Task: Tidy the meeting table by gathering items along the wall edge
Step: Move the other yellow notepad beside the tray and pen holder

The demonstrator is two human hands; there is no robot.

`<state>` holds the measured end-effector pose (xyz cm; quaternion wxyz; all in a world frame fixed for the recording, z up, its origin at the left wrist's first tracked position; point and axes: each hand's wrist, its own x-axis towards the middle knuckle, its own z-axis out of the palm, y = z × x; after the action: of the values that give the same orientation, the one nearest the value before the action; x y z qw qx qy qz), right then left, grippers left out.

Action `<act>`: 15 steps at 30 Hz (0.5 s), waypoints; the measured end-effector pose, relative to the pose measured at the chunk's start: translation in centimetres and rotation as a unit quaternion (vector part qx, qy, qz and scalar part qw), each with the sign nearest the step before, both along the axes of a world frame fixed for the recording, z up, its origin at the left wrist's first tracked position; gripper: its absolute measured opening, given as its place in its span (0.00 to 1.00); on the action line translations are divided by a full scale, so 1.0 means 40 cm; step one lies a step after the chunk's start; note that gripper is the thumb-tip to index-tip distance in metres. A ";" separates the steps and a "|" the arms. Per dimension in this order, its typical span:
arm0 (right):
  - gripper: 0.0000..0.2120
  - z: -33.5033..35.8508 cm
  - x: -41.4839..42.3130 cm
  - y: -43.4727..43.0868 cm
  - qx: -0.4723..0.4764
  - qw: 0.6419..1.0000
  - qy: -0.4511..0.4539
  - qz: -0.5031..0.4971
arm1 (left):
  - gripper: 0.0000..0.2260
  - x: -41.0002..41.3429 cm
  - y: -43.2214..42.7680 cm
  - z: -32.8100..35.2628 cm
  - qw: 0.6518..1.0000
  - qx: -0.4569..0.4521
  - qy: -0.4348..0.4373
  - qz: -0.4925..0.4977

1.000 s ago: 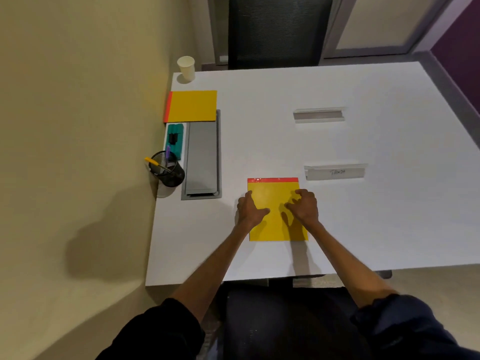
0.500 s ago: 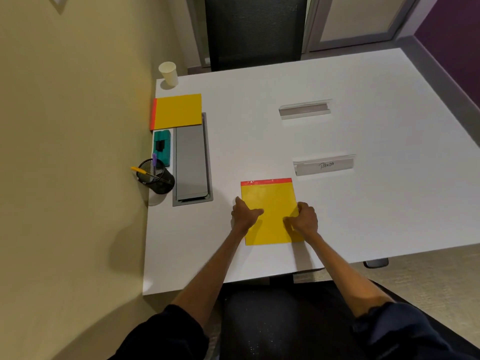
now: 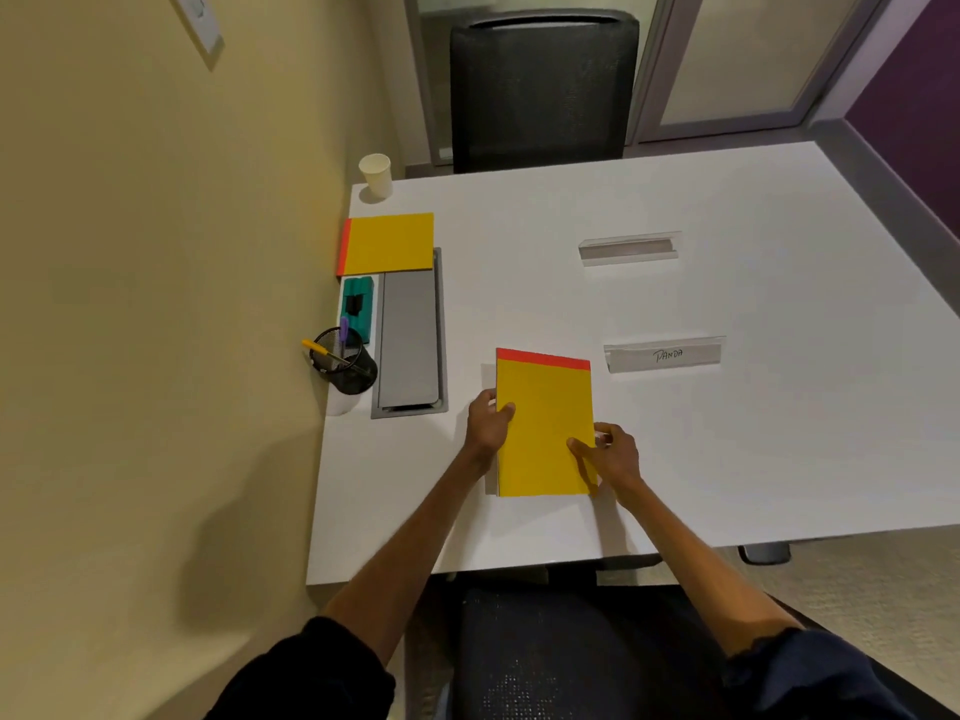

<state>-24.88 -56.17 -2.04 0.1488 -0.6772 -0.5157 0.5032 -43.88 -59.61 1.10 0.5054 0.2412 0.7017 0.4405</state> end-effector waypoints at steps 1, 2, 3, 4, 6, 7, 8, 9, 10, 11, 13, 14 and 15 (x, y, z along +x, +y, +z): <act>0.35 0.008 -0.008 -0.003 0.001 1.000 0.010 -0.013 | 0.15 -0.006 -0.001 0.007 1.000 0.013 -0.003 0.014; 0.37 0.015 -0.017 -0.005 -0.007 0.999 0.019 -0.035 | 0.15 -0.011 -0.002 0.015 0.999 0.025 -0.017 0.033; 0.38 0.022 -0.027 -0.006 -0.022 0.997 0.030 -0.064 | 0.15 -0.016 -0.002 0.024 0.997 0.036 -0.038 0.056; 0.39 0.031 -0.038 -0.006 -0.051 0.993 0.049 -0.098 | 0.15 -0.020 -0.002 0.033 0.994 0.044 -0.062 0.079; 0.34 0.053 -0.063 -0.008 -0.124 0.967 0.158 -0.157 | 0.17 -0.028 0.001 0.057 0.985 0.052 -0.107 0.122; 0.29 0.068 -0.082 -0.011 -0.151 0.947 0.232 -0.161 | 0.18 -0.031 0.002 0.066 0.981 0.052 -0.129 0.139; 0.25 0.079 -0.102 -0.014 -0.154 0.934 0.280 -0.157 | 0.19 -0.035 0.002 0.072 0.976 0.052 -0.148 0.152; 0.21 0.088 -0.121 -0.017 -0.139 0.929 0.303 -0.161 | 0.21 -0.040 0.001 0.078 0.972 0.053 -0.163 0.162; 0.20 0.097 -0.138 -0.017 -0.115 0.926 0.316 -0.171 | 0.21 -0.046 -0.003 0.084 0.969 0.057 -0.172 0.167; 0.23 0.106 -0.152 -0.016 -0.091 0.920 0.333 -0.186 | 0.22 -0.053 -0.007 0.090 0.969 0.063 -0.173 0.167; 0.30 0.122 -0.164 -0.006 -0.065 0.918 0.347 -0.183 | 0.23 -0.077 -0.017 0.100 0.969 0.076 -0.166 0.164; 0.32 0.129 -0.164 0.001 -0.058 0.923 0.340 -0.168 | 0.24 -0.094 -0.024 0.106 0.969 0.080 -0.163 0.171; 0.33 0.133 -0.160 0.010 -0.051 0.930 0.331 -0.153 | 0.23 -0.116 -0.032 0.114 0.967 0.079 -0.158 0.183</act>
<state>-31.28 -55.78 3.28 0.3515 -0.5499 -0.3013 0.6952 -48.51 -60.87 5.64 0.4999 0.0752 0.6077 0.6125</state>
